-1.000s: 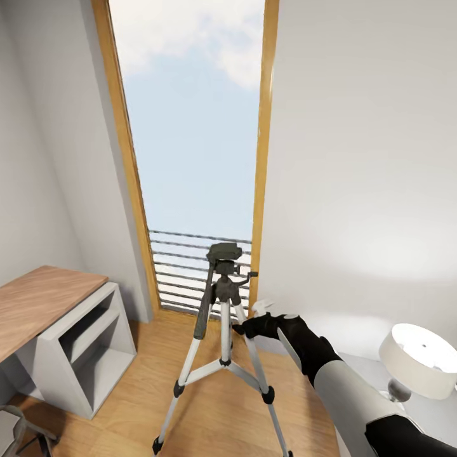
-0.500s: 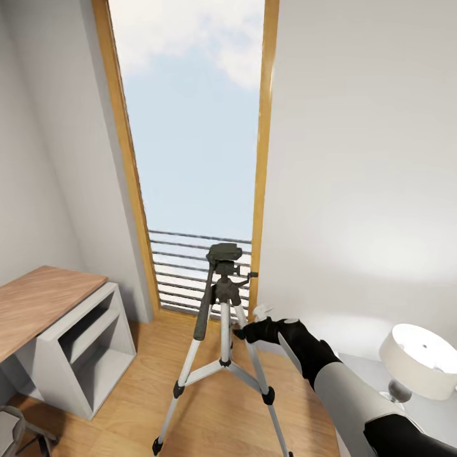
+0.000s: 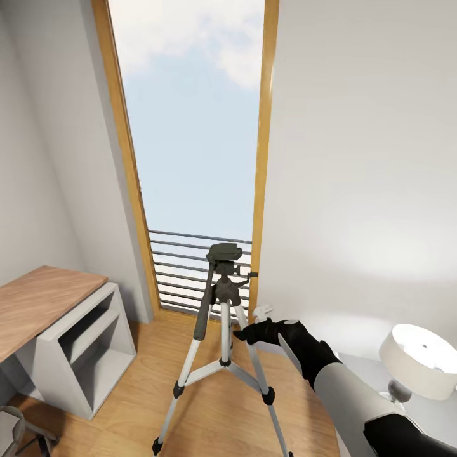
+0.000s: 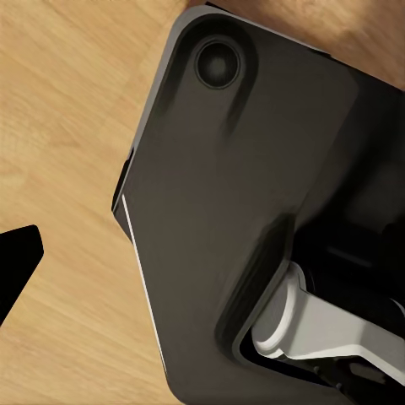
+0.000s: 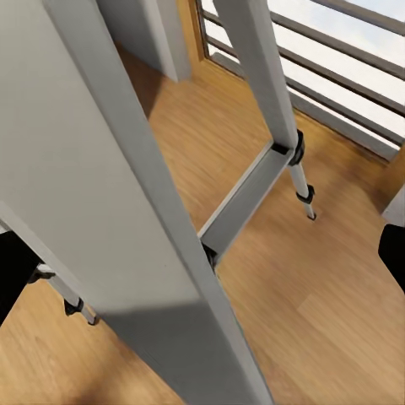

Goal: Attach the digital camera to the camera tripod in the bedroom.

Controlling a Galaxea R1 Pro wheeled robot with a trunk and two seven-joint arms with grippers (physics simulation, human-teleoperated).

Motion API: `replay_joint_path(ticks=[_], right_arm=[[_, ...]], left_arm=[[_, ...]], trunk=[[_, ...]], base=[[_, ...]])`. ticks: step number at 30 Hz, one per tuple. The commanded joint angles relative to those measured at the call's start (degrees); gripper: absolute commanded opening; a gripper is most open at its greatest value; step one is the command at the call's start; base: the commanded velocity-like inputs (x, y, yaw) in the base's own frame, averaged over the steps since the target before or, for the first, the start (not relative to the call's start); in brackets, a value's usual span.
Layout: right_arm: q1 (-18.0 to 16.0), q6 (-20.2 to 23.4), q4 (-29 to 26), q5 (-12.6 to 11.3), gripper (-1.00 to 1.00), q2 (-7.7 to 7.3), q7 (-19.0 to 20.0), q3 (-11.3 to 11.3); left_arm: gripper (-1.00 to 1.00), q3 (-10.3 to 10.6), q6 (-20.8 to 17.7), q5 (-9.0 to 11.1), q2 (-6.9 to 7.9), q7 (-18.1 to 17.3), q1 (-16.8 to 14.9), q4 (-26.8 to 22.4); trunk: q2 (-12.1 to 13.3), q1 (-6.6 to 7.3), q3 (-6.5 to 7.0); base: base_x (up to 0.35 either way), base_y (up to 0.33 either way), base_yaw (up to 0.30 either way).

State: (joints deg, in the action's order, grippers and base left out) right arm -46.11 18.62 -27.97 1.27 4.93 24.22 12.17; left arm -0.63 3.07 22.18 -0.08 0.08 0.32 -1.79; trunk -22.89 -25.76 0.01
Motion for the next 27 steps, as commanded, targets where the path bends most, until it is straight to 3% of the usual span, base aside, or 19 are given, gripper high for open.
replay_joint_path(ticks=[1, 27], right_arm=[[-0.01, 0.28, -0.08, 0.14, 1.0, -0.01, 0.13, 0.04], [0.0, -1.47, 0.98, 0.09, 1.0, -0.01, 0.07, 0.04]], left_arm=[[1.0, -0.05, 0.09, 0.23, -0.01, 0.01, 0.03, -0.06], [1.0, -0.07, 0.09, 0.23, -0.01, 0.01, 0.03, -0.06]], trunk=[[-0.03, -0.02, -0.01], [-0.03, -0.02, -0.01]], base=[[0.0, 0.0, 0.0], [0.054, 0.0, 0.0]])
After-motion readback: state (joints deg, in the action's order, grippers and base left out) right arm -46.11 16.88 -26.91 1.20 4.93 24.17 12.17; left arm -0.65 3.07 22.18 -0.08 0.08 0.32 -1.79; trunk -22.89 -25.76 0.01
